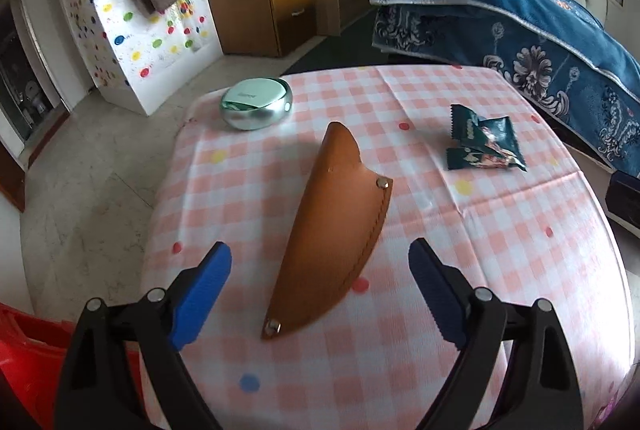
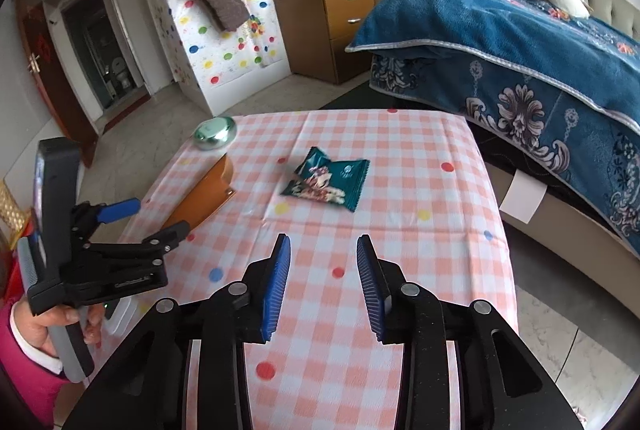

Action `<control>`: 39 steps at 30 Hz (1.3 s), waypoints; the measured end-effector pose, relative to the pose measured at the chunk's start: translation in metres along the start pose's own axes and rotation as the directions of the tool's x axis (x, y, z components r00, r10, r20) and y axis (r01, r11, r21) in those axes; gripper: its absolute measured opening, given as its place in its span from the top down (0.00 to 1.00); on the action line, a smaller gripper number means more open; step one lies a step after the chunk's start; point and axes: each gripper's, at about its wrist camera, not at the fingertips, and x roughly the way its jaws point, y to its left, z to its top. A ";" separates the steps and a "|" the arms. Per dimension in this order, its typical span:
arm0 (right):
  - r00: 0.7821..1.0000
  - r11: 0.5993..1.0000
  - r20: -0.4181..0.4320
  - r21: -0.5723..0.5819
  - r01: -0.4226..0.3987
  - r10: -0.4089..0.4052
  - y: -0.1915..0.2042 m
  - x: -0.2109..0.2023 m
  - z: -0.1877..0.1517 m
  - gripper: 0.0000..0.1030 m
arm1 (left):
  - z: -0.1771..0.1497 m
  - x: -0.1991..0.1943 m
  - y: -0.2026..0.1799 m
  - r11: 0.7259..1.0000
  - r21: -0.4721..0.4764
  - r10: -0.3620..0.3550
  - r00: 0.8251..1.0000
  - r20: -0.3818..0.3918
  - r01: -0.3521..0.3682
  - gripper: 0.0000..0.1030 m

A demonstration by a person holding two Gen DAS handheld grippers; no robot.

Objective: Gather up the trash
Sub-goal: 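Grasp the brown leather sheath with the left gripper and lift it, then grasp the teal candy wrapper with the right gripper while the left gripper holds the sheath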

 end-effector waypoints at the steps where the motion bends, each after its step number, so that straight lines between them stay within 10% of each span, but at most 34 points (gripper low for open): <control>1: 1.000 1.000 -0.003 0.004 0.000 0.000 -0.001 0.003 0.002 0.65 | 0.003 0.006 -0.001 1.000 0.000 -0.001 1.000 -0.021 0.001 0.15; 13: 0.999 0.998 -0.046 0.056 0.008 -0.005 -0.017 0.022 0.008 0.65 | -0.004 0.008 -0.001 0.998 -0.032 -0.053 0.998 -0.036 0.052 0.51; 23: 0.998 1.000 -0.060 -0.007 0.000 -0.001 -0.007 0.038 0.015 0.38 | -0.015 -0.047 0.002 0.989 -0.098 -0.105 0.990 0.097 0.115 0.52; 31: 1.000 0.998 -0.009 0.057 0.018 -0.017 -0.018 0.073 0.041 0.52 | -0.005 -0.045 -0.002 0.991 -0.078 -0.104 0.988 0.111 0.113 0.51; 39: 0.996 0.999 -0.093 0.039 0.005 -0.001 -0.019 0.116 0.048 0.41 | -0.005 -0.032 -0.002 0.990 -0.080 -0.106 0.990 0.093 0.114 0.51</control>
